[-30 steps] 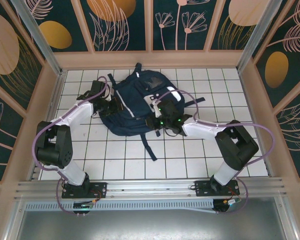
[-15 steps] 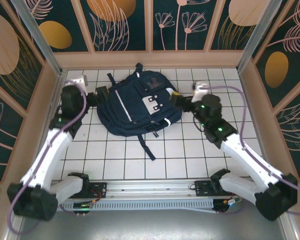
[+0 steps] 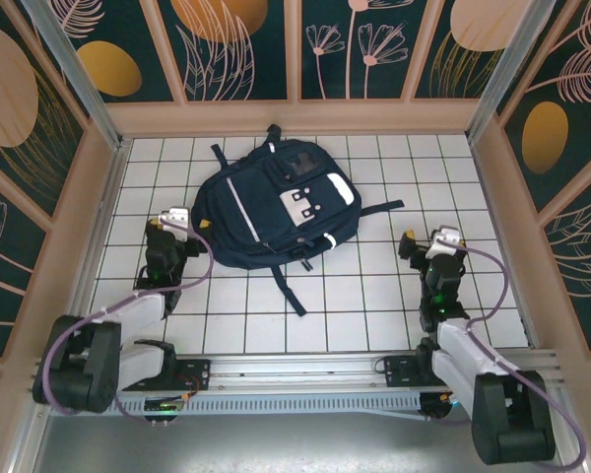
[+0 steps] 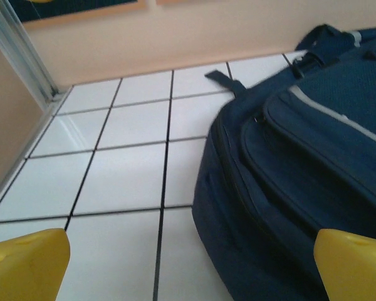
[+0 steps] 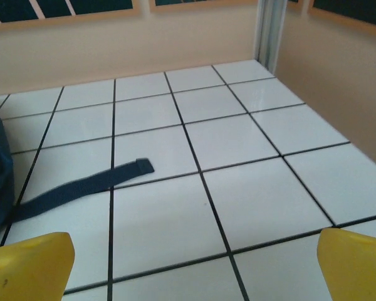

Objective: Pack the student bag

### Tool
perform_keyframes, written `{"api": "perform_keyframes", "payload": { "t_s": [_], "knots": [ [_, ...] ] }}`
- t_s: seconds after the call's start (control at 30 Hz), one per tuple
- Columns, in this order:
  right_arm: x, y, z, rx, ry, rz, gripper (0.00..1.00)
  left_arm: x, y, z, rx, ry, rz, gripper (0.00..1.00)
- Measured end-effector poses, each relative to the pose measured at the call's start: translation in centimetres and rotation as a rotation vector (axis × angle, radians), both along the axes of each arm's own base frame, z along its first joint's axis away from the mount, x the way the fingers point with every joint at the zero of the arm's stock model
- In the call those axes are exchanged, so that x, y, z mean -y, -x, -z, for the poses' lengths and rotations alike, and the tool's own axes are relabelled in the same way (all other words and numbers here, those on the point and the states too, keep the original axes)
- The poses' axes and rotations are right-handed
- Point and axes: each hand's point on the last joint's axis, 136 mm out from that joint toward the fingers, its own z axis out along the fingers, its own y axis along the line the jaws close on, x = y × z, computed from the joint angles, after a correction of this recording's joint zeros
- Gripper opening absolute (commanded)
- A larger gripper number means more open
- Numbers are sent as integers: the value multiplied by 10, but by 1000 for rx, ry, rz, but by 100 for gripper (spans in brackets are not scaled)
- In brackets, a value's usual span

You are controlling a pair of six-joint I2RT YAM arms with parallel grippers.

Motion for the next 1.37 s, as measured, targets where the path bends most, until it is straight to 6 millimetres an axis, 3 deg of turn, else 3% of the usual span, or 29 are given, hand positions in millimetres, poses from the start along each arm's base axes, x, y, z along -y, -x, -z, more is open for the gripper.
{"api": "perform_keyframes", "payload": {
  "t_s": [0.17, 0.33, 0.4, 0.5, 0.67, 1.37],
  "knots": [
    [-3, -11, 17, 11, -23, -44, 99, -8, -14, 9, 28, 14, -30, 99],
    [-9, -34, 13, 52, -30, -90, 99, -27, -17, 7, 89, 67, -77, 99],
    [-7, -42, 13, 86, -28, -78, 99, -36, -20, 10, 100, 89, -97, 99],
    [1, -43, 27, 45, -43, -38, 99, -43, -21, 16, 92, 114, -116, 99],
    [3, -70, -2, 123, -41, -23, 99, -41, -22, 10, 117, 139, -106, 99],
    [1, -73, 3, 98, -49, -54, 99, -41, -23, 5, 139, 150, -104, 99]
  ]
}}
